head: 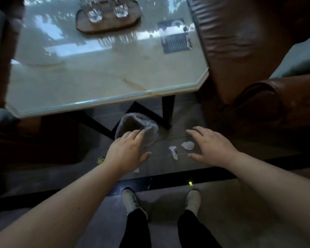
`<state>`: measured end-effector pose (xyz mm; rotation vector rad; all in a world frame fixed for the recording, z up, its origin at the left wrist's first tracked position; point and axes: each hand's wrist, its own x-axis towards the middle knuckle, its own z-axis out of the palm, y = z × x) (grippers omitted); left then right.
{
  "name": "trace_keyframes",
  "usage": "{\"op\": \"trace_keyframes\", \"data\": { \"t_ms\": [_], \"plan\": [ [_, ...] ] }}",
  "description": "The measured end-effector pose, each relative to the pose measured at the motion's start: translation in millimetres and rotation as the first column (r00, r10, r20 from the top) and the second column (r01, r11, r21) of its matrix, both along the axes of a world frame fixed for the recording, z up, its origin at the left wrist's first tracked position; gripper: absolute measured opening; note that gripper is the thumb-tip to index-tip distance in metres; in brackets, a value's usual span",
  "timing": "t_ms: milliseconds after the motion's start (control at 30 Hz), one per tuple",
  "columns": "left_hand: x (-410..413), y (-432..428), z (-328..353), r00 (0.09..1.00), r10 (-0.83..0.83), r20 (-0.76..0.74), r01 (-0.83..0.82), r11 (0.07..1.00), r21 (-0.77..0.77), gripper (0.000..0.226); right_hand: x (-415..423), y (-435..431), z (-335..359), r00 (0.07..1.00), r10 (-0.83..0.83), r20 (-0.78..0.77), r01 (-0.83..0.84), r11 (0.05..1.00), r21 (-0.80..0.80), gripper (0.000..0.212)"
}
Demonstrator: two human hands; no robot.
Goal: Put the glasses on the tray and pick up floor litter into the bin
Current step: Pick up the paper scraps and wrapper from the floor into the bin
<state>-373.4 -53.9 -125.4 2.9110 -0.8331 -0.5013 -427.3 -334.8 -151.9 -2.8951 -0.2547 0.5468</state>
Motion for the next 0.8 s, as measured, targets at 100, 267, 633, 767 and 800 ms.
{"op": "trace_keyframes", "data": {
  "t_ms": [100, 267, 633, 767, 800],
  "plan": [
    [-10, -20, -33, 0.999, 0.015, -0.037, -0.014, 1.000, 0.002, 0.078, -6, -25, -28, 0.998, 0.000, -0.056, -0.001, 1.000, -0.019, 0.082],
    [-11, -36, -110, 0.996, -0.045, -0.083, 0.047, 0.999, 0.025, 0.075, -11, -39, -92, 0.991, -0.090, -0.098, 0.088, 0.996, -0.021, 0.080],
    [5, -33, -374, 0.987, -0.133, -0.096, 0.129, 0.991, -0.041, 0.078, -11, -20, -362, 0.962, -0.262, -0.080, 0.265, 0.964, 0.019, 0.074],
    [7, -31, -463, 0.990, -0.116, -0.083, 0.112, 0.993, -0.044, 0.076, -6, -16, -469, 0.943, -0.300, -0.144, 0.308, 0.951, 0.034, 0.066],
    [8, -31, -485, 0.990, -0.111, -0.087, 0.108, 0.993, -0.038, 0.075, -3, -15, -496, 0.938, -0.303, -0.166, 0.313, 0.949, 0.036, 0.064]
  ]
}}
